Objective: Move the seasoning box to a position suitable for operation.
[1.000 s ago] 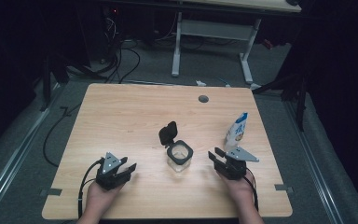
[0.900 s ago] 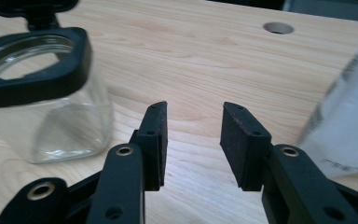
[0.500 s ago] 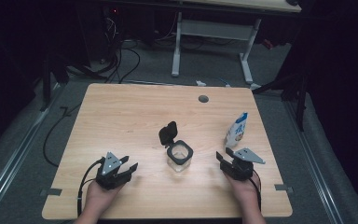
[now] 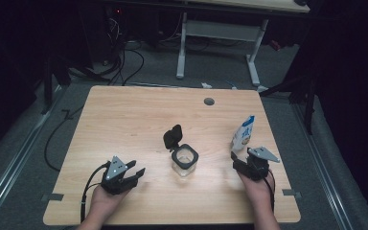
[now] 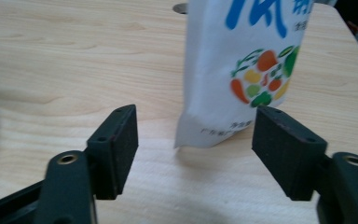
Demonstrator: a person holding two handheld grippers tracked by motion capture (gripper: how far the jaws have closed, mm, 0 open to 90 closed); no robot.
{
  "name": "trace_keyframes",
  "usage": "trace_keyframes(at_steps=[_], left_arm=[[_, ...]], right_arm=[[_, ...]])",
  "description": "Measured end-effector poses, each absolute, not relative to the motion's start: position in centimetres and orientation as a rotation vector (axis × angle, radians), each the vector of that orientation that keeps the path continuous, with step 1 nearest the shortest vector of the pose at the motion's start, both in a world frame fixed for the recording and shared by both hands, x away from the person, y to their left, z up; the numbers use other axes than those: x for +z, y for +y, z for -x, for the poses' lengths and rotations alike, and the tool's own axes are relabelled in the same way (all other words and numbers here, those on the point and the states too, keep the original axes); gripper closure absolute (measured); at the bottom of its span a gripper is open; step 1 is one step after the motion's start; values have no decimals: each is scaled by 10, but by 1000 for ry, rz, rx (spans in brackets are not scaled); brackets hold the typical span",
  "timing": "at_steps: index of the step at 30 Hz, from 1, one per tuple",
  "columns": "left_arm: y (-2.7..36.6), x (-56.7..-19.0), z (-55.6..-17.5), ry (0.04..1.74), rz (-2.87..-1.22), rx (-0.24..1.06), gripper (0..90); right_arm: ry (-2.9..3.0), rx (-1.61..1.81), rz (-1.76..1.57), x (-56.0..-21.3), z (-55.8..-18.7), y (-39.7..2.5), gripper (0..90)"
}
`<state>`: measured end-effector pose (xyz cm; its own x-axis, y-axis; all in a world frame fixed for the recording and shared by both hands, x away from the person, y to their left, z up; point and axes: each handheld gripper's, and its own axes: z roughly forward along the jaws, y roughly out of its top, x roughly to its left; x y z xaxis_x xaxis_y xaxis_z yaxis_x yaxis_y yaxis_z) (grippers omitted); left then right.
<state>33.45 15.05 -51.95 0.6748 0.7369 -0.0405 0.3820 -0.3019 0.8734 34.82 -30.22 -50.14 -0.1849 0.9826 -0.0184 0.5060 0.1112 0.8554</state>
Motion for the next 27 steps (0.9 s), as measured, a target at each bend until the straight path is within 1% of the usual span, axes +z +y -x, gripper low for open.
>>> trace_keyframes(at_steps=[5,12,14,18,21,22,24,27], left_arm=[[151,-519,-335,867,-1914,454,517],[152,-519,-334,863,-1910,453,516],[152,-519,-334,861,-1907,452,516],[152,-519,-335,862,-1913,444,516],[153,-519,-334,863,-1907,446,515],[153,-519,-334,865,-1907,444,515],[154,-519,-335,868,-1901,442,515],[153,-519,-335,868,-1904,437,515]], right_arm=[[1740,947,-1504,-492,-367,-301,208],[1700,890,-1573,-488,-393,-301,171],[1698,895,-1591,-490,-397,-302,156],[1700,883,-1592,-492,-402,-300,158],[1687,861,-1614,-494,-404,-301,194],[1681,850,-1621,-495,-404,-303,229],[1689,863,-1622,-495,-403,-306,268],[1687,880,-1605,-493,-398,-308,378]])
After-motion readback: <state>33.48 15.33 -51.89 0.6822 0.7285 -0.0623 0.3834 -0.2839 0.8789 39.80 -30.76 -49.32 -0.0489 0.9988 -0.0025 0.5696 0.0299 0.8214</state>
